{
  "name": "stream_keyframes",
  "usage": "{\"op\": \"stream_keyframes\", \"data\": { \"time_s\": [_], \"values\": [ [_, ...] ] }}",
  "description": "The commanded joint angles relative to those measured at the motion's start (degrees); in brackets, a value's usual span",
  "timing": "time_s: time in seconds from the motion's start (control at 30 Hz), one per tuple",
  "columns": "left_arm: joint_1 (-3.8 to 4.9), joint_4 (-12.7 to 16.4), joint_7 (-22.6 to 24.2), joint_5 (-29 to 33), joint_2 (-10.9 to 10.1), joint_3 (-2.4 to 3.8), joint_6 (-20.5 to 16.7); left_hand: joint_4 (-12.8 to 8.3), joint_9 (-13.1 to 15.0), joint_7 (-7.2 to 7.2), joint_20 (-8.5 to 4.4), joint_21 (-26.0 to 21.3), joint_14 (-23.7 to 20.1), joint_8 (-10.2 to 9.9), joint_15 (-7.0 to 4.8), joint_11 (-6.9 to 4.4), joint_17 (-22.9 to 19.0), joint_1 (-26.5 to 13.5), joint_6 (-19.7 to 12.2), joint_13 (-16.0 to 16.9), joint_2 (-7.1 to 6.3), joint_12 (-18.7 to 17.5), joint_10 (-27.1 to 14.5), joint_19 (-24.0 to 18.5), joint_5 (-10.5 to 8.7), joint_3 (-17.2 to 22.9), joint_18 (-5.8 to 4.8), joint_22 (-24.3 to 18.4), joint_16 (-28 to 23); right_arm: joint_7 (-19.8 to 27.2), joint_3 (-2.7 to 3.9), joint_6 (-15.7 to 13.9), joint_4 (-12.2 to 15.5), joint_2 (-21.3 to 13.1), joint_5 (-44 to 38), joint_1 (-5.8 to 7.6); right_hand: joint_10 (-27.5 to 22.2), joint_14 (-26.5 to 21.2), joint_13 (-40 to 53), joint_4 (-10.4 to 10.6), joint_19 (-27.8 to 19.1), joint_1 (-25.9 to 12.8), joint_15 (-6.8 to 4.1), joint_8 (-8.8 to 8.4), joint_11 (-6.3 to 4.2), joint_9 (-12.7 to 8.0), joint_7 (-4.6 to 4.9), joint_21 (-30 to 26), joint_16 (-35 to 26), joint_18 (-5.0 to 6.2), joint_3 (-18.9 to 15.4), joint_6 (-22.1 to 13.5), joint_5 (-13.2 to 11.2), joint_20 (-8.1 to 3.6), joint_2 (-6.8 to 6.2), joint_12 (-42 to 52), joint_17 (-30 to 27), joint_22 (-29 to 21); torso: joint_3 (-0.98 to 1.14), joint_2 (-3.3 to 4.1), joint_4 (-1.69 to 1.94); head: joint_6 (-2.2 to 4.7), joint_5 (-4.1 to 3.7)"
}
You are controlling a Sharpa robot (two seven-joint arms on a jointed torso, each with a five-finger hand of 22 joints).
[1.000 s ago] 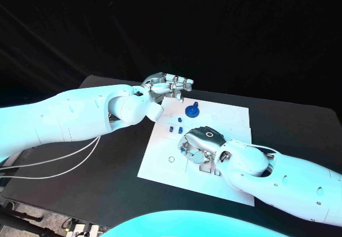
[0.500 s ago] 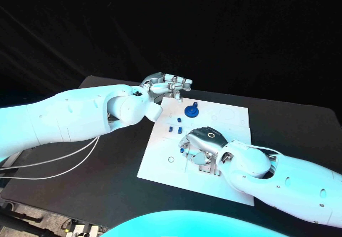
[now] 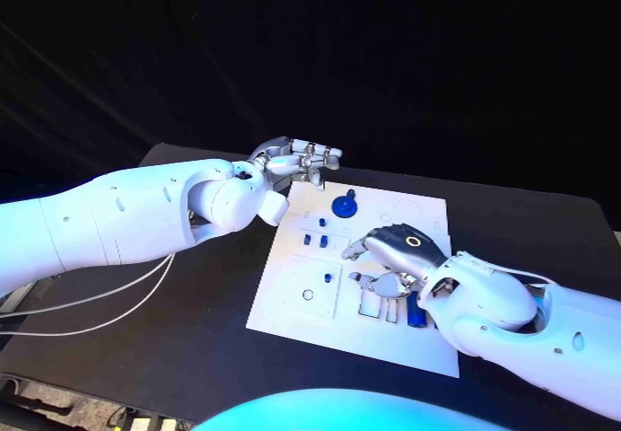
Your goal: Assemble the parts on the task board
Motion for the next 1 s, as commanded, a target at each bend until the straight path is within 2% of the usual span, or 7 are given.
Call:
{"op": "stream_keyframes", "data": {
  "time_s": [0.03, 0.17, 0.23, 0.33, 0.67, 1.0],
  "values": [
    [0.05, 0.11, 0.24, 0.04, -0.15, 0.04, 1.05, -0.11, 0.02, 0.02, 0.41, -0.34, -0.35, -0.11, 0.09, 0.14, -0.05, 0.16, -0.31, -0.07, -0.13, 0.36, -0.40, -0.04, -0.12, -0.20, 0.82, -0.05, -0.29, -0.75, 0.27, 0.03, 0.80, -3.19, 3.82, 1.82, -0.40, 2.36, -0.16, 0.11, -0.24, -0.42, 0.28, -0.15, -0.11, 0.00, -0.18, 0.18, -0.13, -0.11, -0.69, -0.13, 0.25, 0.16, -0.46, 0.11, 0.00, 2.54, -0.06, -0.02, -0.15, 0.63, -0.84],
    [0.05, 0.19, 0.27, 0.04, -0.42, 0.03, 0.97, -0.11, 0.02, 0.02, 0.41, -0.34, -0.35, -0.11, 0.09, 0.14, -0.05, 0.16, -0.31, -0.07, -0.13, 0.36, -0.40, -0.04, -0.12, -0.20, 0.82, -0.05, -0.29, 0.22, 0.41, 2.66, 0.43, -6.86, 6.48, 3.91, -1.75, 2.37, -0.59, 0.48, -0.33, -0.85, 0.31, -0.77, -0.10, -0.21, -0.39, -0.30, -0.03, -0.02, -2.84, -0.87, 1.36, 0.27, -0.94, 0.18, -0.04, 2.38, -0.10, -0.13, -0.41, 1.05, -1.59],
    [0.05, 0.19, 0.30, 0.04, -0.46, 0.03, 0.94, -0.11, 0.02, 0.02, 0.41, -0.34, -0.35, -0.11, 0.09, 0.14, -0.05, 0.16, -0.31, -0.07, -0.13, 0.36, -0.40, -0.04, -0.12, -0.20, 0.82, -0.05, -0.29, 0.59, 0.43, 3.48, 0.13, -7.67, 6.77, 4.30, -1.98, 2.51, -0.70, 0.56, -0.17, -0.79, 0.32, -0.88, -0.08, -0.24, -0.35, -0.09, 0.37, -0.07, -3.38, -1.00, 1.52, 0.27, -0.89, 0.28, 0.47, 2.50, -0.12, -0.19, -0.48, 1.10, -1.65],
    [0.04, 0.12, 0.34, 0.04, -0.44, 0.03, 0.98, -0.11, 0.02, 0.02, 0.41, -0.34, -0.35, -0.11, 0.09, 0.14, -0.05, 0.16, -0.31, -0.07, -0.13, 0.36, -0.40, -0.04, -0.12, -0.20, 0.82, -0.05, -0.29, 1.04, 0.46, 4.69, -0.62, -8.56, 6.84, 4.75, -2.13, 2.55, -0.82, 0.64, -0.18, -0.77, 0.34, -0.97, -0.05, -0.27, -0.29, -0.26, 0.47, -0.04, -4.06, -1.06, 1.62, 0.29, -0.93, 0.43, 0.50, 2.44, -0.03, -0.31, -0.51, 1.22, -1.61],
    [0.02, -0.07, 0.24, 0.04, -0.35, 0.02, 1.16, -0.12, 0.03, 0.02, 0.42, -0.39, -0.36, -0.09, 0.10, 0.15, -0.07, 0.16, -0.34, -0.07, -0.11, 0.40, -0.44, -0.04, -0.12, -0.23, 0.82, -0.08, -0.31, 0.50, 0.39, 7.17, -3.20, -7.40, 5.28, 5.12, -2.35, 2.50, -1.01, 0.65, -0.31, -0.38, 0.34, -0.95, -0.07, -0.24, -0.38, -0.74, 0.40, 0.05, -4.84, -0.90, 1.71, 0.30, -0.69, 0.66, 0.26, 2.23, -0.05, -0.30, -0.48, 1.34, -1.70],
    [0.02, -0.05, 0.23, 0.04, -0.43, 0.02, 1.09, -0.12, 0.03, 0.02, 0.42, -0.39, -0.36, -0.09, 0.10, 0.15, -0.07, 0.16, -0.34, -0.07, -0.11, 0.40, -0.44, -0.04, -0.12, -0.23, 0.82, -0.08, -0.31, 0.09, 0.10, 8.66, -5.10, -4.94, 4.74, 4.94, -1.31, 2.55, -1.10, 0.76, -0.06, 0.27, 0.15, -0.96, -0.34, -0.22, -0.58, -0.52, 0.68, 0.00, -5.53, -0.67, 1.71, 0.18, 0.24, 1.72, 0.46, 2.41, -0.05, -0.30, -0.48, 1.06, -1.58]
  ]
}}
